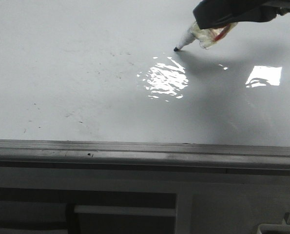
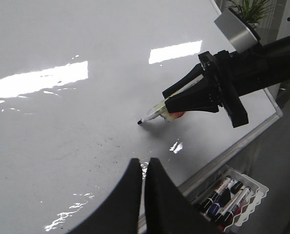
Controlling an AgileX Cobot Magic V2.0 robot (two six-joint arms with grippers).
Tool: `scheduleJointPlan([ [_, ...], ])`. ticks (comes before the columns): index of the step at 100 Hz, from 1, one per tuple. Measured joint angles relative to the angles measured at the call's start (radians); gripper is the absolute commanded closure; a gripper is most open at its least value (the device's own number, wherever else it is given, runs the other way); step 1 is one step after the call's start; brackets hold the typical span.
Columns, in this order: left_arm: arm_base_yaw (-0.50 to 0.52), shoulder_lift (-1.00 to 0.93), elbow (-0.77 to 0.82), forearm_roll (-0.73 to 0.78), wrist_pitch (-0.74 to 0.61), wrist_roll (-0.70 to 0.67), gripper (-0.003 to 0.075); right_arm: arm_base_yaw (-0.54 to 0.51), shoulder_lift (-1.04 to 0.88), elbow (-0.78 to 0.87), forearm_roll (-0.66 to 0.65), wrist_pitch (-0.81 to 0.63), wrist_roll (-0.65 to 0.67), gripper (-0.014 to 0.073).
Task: Write number 5 on whiteboard
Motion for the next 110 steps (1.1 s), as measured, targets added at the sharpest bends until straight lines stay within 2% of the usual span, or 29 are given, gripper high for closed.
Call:
scheduleJointPlan([
  [37,0.0,0.0,0.002,0.0,0.014,0.0,0.0741,0.0,0.014,-0.012,0.016,0.146,0.002,0.0635],
  [64,0.0,0.0,0.002,0.0,0.016,0.0,0.0741,-0.002,0.016,-0.016,0.025,0.162,0.005,0.0635],
  [76,0.0,0.0,0.002,0.0,0.018,0.0,0.0741,-0.028,0.011,-0.018,0.039,0.182,0.005,0.0635],
  [98,0.0,0.0,0.002,0.0,0.018,0.0,0.0741,-0.107,-0.052,-0.018,0.042,0.304,0.006,0.0634],
  [110,0.0,0.0,0.002,0.0,0.018,0.0,0.0741,-0.112,-0.064,-0.008,0.04,0.344,0.006,0.0634],
])
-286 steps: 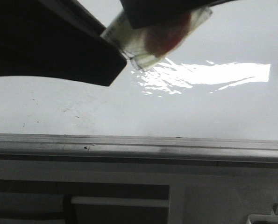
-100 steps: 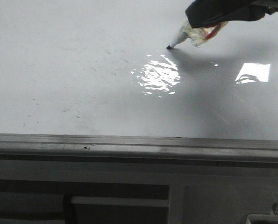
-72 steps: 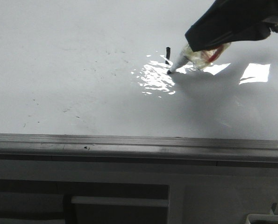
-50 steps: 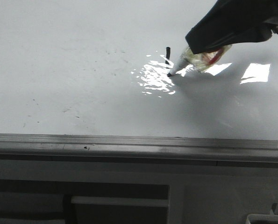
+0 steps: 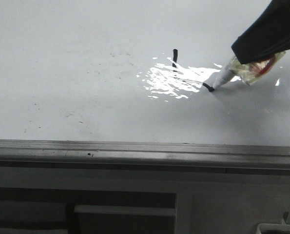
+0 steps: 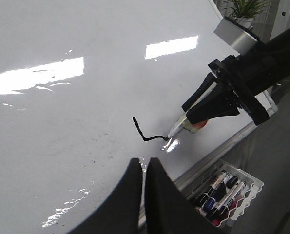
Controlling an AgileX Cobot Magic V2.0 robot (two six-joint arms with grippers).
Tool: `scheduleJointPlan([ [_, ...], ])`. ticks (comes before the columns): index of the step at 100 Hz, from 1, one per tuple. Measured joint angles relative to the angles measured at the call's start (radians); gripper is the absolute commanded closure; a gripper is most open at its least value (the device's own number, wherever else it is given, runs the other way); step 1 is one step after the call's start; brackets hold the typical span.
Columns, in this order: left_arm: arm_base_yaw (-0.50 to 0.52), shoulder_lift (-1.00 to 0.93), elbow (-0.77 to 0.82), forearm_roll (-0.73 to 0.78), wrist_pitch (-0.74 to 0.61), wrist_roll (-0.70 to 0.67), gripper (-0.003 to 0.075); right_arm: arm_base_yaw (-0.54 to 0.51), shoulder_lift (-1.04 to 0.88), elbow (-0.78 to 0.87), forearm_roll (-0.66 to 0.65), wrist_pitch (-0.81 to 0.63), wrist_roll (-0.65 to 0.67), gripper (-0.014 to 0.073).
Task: Write number 5 on whiteboard
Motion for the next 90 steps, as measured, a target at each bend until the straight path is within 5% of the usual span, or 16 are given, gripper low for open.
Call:
scheduleJointPlan([
  [32,0.0,0.0,0.0,0.0,0.0,-0.002,0.0741,0.174,0.123,0.036,0.05,-0.086,0.0,0.0635],
  [60,0.0,0.0,0.0,0.0,0.002,-0.002,0.0741,0.176,0.06,-0.048,0.032,-0.023,0.001,0.0636],
  [90,0.0,0.0,0.0,0.0,0.002,-0.002,0.0741,0.151,0.005,-0.092,0.0,-0.105,0.001,0.0636],
])
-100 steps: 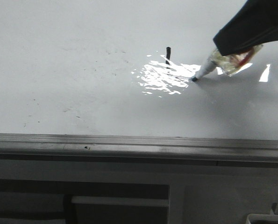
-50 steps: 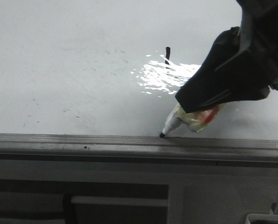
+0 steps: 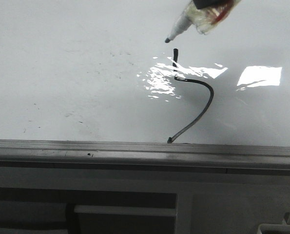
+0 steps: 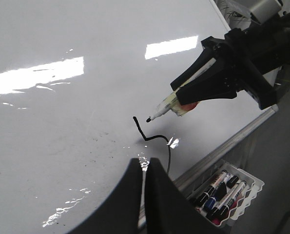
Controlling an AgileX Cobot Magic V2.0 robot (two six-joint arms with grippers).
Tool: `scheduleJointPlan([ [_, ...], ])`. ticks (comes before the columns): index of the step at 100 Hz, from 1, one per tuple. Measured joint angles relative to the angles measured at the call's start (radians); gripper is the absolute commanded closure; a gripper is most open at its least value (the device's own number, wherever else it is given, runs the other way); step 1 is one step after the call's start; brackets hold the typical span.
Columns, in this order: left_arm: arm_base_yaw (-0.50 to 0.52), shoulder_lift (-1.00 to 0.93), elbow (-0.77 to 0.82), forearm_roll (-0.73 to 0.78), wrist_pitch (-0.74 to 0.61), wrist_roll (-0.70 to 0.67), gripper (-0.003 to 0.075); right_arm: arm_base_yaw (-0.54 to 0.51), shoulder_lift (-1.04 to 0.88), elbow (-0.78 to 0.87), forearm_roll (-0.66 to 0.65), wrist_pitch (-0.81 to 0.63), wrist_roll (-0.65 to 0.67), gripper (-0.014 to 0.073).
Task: Write number 5 on whiteboard
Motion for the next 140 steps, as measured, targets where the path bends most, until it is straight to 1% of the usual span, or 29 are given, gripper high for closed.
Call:
scheduleJointPlan([
  [35,0.0,0.0,0.0,-0.004,0.004,0.0,0.0741,-0.063,0.035,0.0,-0.004,-0.004,0.0,0.0636],
  [92,0.0,0.0,0.0,-0.01,0.008,0.0,0.0741,-0.072,0.091,0.0,0.0,-0.01,0.0,0.0636],
  [111,0.0,0.0,0.0,-0.01,0.008,0.0,0.0741,-0.114,0.093,-0.002,0.022,0.014,0.002,0.0636],
  [140,0.0,0.0,0.0,-0.01,0.008,0.0,0.0741,-0.226,0.056,-0.009,0.059,0.098,0.012,0.0636],
])
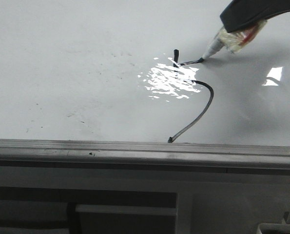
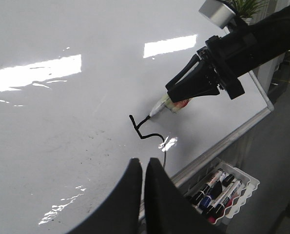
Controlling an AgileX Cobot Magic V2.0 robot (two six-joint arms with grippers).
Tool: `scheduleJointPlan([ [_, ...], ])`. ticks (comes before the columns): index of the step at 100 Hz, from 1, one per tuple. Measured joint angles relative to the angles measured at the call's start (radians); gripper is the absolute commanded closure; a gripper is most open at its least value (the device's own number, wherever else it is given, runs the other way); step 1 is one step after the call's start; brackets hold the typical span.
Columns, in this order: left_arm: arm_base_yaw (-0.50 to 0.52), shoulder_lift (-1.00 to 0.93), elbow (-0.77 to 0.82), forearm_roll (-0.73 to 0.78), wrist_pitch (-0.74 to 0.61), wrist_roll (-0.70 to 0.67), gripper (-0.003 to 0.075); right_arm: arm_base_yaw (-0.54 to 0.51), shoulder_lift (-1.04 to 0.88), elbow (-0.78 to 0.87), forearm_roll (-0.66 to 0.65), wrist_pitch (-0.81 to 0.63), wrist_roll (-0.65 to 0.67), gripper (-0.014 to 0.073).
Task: Write number 5 on whiteboard
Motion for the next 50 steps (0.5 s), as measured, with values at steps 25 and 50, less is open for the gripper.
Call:
scheduleJointPlan([
  [25,0.0,0.0,0.0,-0.002,-0.017,0.0,0.0669,0.002,-0.047,0.005,-0.011,0.012,0.0,0.0636],
  [50,0.0,0.044,0.0,-0.004,-0.026,0.0,0.0267,0.162,-0.265,0.019,-0.05,0.075,-0.002,0.0636],
])
